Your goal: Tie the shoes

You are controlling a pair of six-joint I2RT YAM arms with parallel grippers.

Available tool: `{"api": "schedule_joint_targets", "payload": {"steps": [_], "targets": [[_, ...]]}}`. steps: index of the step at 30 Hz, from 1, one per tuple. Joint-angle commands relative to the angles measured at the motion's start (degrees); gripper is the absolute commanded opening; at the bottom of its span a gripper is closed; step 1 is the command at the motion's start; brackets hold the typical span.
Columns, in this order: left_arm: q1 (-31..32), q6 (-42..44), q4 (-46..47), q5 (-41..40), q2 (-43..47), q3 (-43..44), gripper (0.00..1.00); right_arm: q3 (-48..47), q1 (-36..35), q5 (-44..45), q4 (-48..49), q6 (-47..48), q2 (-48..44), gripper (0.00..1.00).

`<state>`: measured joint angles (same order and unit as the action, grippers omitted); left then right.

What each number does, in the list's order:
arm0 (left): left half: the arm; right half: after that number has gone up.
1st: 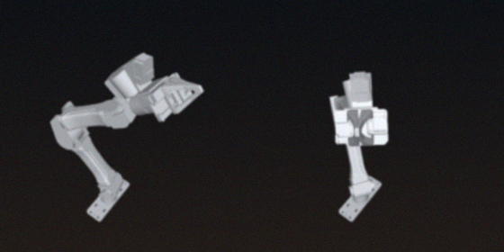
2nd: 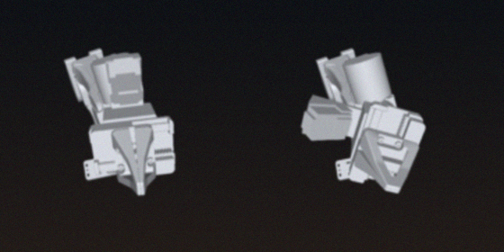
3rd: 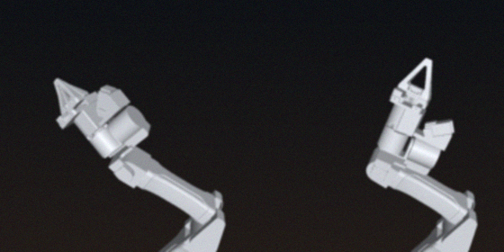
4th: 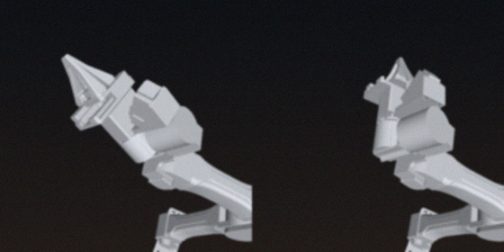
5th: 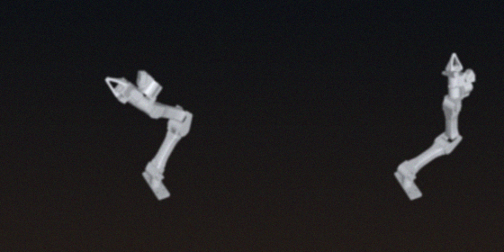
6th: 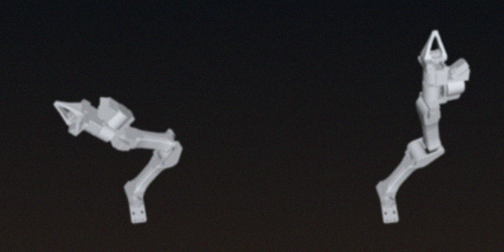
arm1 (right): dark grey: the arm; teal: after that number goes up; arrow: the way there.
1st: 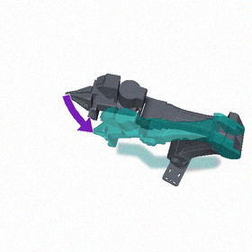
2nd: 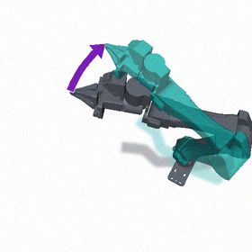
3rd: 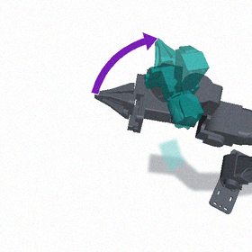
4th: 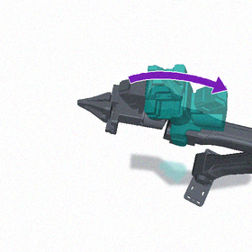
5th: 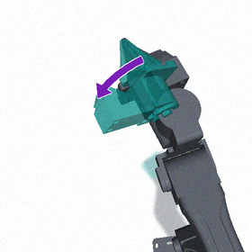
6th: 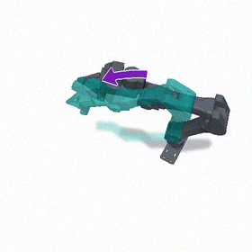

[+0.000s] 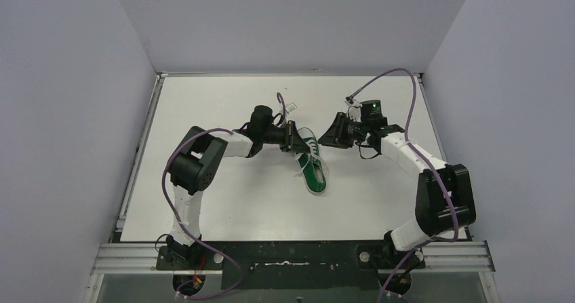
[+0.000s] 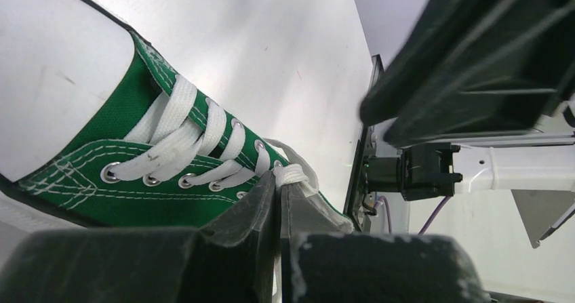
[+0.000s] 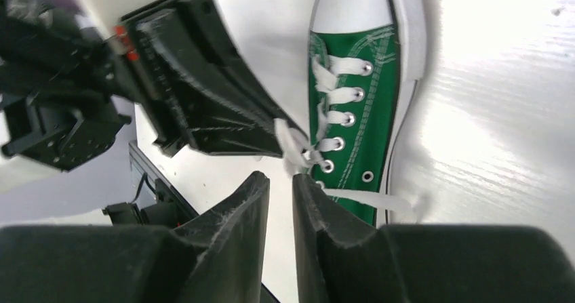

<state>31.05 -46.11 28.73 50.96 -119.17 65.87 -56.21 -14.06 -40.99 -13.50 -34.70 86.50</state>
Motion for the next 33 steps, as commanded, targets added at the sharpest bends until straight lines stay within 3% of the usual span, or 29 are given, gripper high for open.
{"api": "schedule_joint_targets", "payload": {"steps": [1, 7, 14, 23, 33], "targets": [[-0.29, 1.48, 2.89, -0.18, -0.42, 0.52, 0.00, -2.57, 0.82, -0.85, 3.12, -2.49, 5.37, 0.17], [-0.29, 2.42, 1.86, -0.29, -0.52, 0.50, 0.00, -6.45, 0.90, -6.12, 4.71, -0.79, 11.96, 0.19], [-0.24, 2.43, 1.95, -0.16, -0.96, 0.93, 0.00, -5.02, 0.67, -8.82, 11.04, -5.32, 15.22, 0.18], [-0.29, 2.25, 1.77, -0.05, -1.40, 2.10, 0.00, -3.21, 0.27, -11.98, 12.15, -5.95, 14.86, 0.20], [-0.37, 2.47, 1.27, 0.02, -1.26, 2.49, 0.00, -2.01, 2.32, -8.96, 12.18, -5.86, 14.45, 0.19]]}}
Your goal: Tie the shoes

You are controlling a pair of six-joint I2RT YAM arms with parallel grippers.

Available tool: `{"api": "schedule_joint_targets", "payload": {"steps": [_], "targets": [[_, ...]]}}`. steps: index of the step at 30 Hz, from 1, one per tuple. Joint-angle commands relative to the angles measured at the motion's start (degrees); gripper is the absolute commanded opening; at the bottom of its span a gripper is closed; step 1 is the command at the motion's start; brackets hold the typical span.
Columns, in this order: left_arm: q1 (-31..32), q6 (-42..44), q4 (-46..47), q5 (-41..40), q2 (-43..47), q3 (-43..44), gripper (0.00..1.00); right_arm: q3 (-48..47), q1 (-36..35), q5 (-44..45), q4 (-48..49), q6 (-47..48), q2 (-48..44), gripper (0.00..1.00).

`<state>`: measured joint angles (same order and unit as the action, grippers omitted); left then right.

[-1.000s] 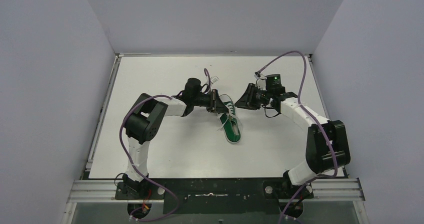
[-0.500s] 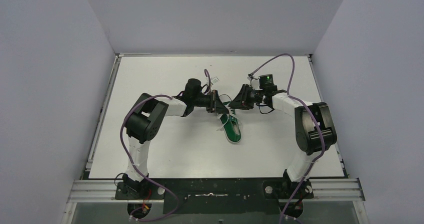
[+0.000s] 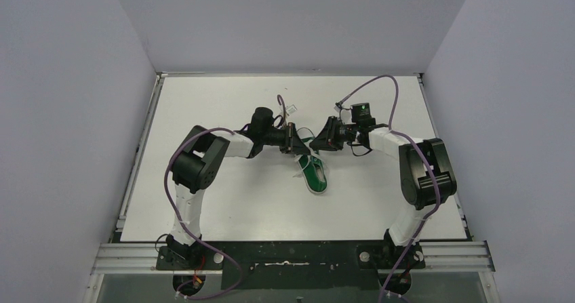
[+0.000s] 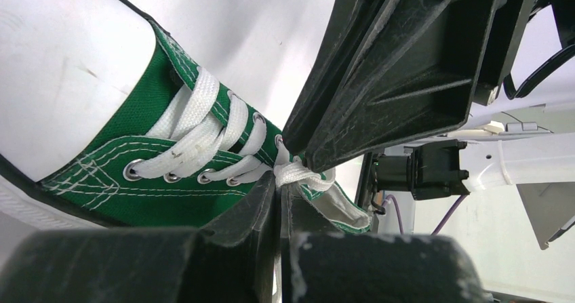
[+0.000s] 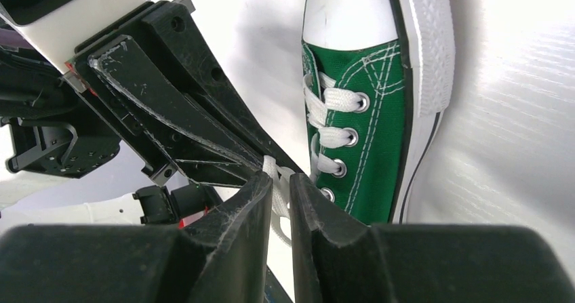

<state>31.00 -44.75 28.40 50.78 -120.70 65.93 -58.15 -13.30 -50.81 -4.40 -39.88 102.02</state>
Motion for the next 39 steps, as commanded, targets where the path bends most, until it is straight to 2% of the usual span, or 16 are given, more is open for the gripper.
{"api": "schedule_joint_targets", "payload": {"steps": [1, 8, 19, 29, 39], "targets": [[-0.33, 1.15, 1.57, 0.21, 0.24, 2.45, 0.00, -0.27, 1.97, 1.11, 3.36, -0.68, -0.89, 0.19], [-0.33, 1.16, 1.31, 0.21, 0.23, 2.85, 0.00, -5.42, -0.05, -0.04, -3.57, 5.71, 2.16, 0.19], [-0.33, 1.16, 1.13, 0.38, 0.04, 3.39, 0.00, -1.80, -0.90, -3.11, 0.29, 2.86, 0.77, 0.18], [-0.57, 1.25, 1.09, 0.74, -0.07, 3.78, 0.00, 2.10, -0.98, -4.29, 7.39, -3.40, -0.71, 0.24], [-0.59, -0.03, 2.49, 0.71, -0.58, 4.42, 0.00, 3.03, -1.65, -4.77, 8.78, -4.73, -0.39, 0.26]]}}
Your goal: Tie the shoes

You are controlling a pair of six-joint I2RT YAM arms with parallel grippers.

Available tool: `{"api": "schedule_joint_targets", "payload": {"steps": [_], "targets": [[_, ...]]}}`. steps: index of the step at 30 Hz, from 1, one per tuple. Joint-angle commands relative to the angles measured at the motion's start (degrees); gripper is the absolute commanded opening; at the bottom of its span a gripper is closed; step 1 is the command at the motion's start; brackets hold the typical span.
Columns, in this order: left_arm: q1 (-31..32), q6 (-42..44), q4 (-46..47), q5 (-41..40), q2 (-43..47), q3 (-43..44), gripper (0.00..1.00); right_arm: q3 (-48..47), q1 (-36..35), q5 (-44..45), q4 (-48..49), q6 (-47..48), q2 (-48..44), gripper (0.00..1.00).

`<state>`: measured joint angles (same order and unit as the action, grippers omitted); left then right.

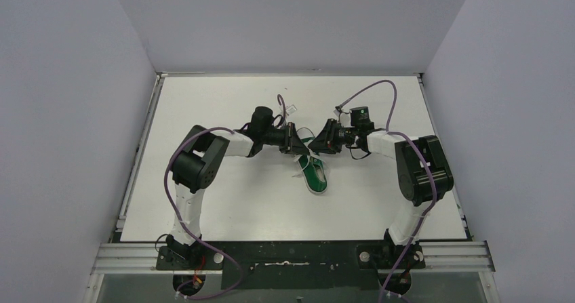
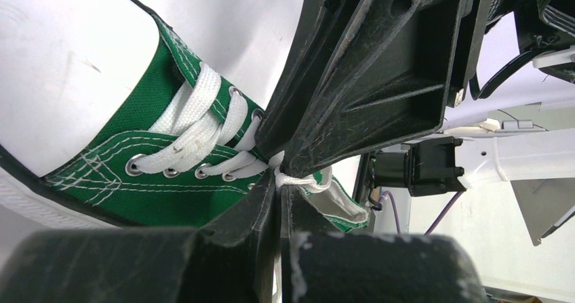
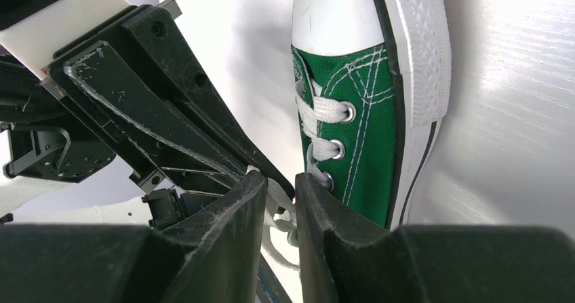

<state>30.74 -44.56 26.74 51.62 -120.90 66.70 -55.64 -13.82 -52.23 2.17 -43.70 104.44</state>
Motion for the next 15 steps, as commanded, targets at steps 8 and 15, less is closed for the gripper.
{"api": "schedule_joint_targets", "payload": {"steps": [8, 15], "targets": [[-0.24, -0.84, 3.94, -0.46, -0.98, 5.02, 0.00, 0.84, -1.56, -3.63, 2.02, -0.68, -3.64, 0.27], [-0.15, -1.14, 4.29, -0.68, -0.64, 4.59, 0.00, 0.53, -1.80, -1.29, 1.33, 0.55, -5.10, 0.00]]}}
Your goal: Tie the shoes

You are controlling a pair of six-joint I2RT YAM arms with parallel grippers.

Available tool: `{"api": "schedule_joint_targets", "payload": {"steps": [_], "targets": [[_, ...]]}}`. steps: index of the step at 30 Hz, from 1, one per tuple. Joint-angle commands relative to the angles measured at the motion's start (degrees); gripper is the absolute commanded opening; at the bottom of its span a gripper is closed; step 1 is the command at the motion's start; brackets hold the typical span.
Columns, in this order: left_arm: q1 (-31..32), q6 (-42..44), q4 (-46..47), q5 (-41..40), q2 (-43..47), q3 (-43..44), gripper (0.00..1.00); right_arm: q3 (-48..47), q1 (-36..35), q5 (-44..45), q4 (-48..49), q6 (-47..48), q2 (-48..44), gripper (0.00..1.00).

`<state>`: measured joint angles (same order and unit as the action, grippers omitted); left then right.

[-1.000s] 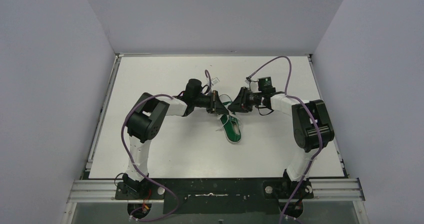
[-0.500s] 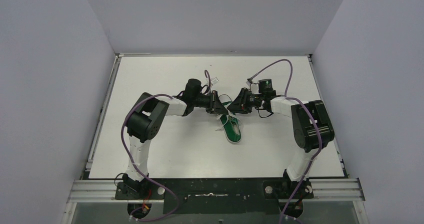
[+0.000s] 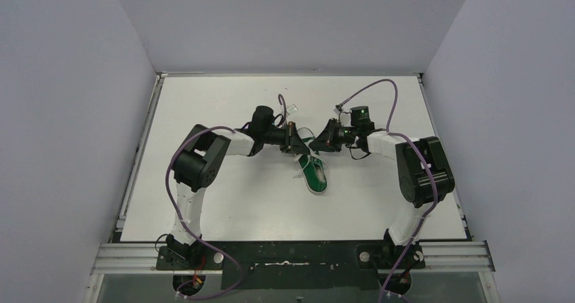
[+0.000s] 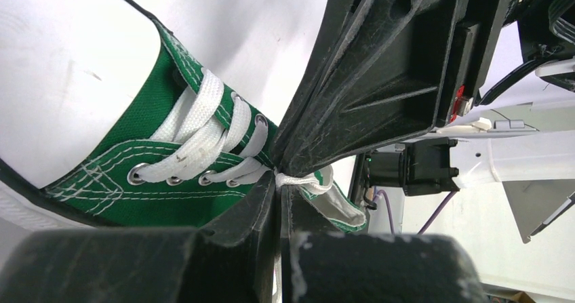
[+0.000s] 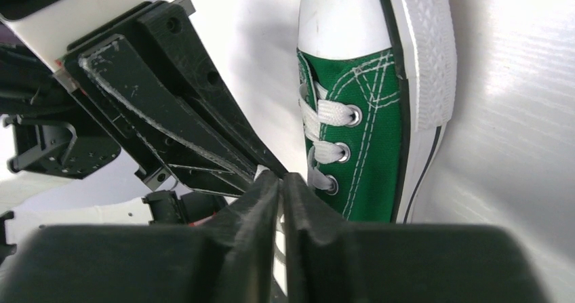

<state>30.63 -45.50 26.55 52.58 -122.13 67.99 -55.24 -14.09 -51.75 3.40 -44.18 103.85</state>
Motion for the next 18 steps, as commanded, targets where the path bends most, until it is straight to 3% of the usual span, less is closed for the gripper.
{"api": "schedule_joint_targets", "payload": {"steps": [1, 7, 11, 17, 18], "targets": [[-0.11, -0.09, 4.37, -1.68, 0.76, 3.18, 0.00, 0.03, -1.36, -1.09, -0.08, 1.61, -5.20, 0.00], [-0.40, 0.93, 3.72, -1.49, 2.49, 0.87, 0.02, -2.76, -1.16, 6.70, -7.29, 9.09, -8.18, 0.00], [-0.66, 3.02, 0.41, -1.22, 3.37, -0.11, 0.15, -3.55, -0.53, 10.52, -9.04, 12.69, -9.53, 0.00], [-0.79, 3.54, 0.29, -2.38, 3.71, -1.39, 0.06, -5.50, 0.29, 10.07, -11.96, 11.60, -8.05, 0.01], [-0.76, 2.85, 0.97, -2.37, 3.22, -0.85, 0.05, -5.61, 0.39, 9.63, -12.01, 11.14, -7.58, 0.08]]}}
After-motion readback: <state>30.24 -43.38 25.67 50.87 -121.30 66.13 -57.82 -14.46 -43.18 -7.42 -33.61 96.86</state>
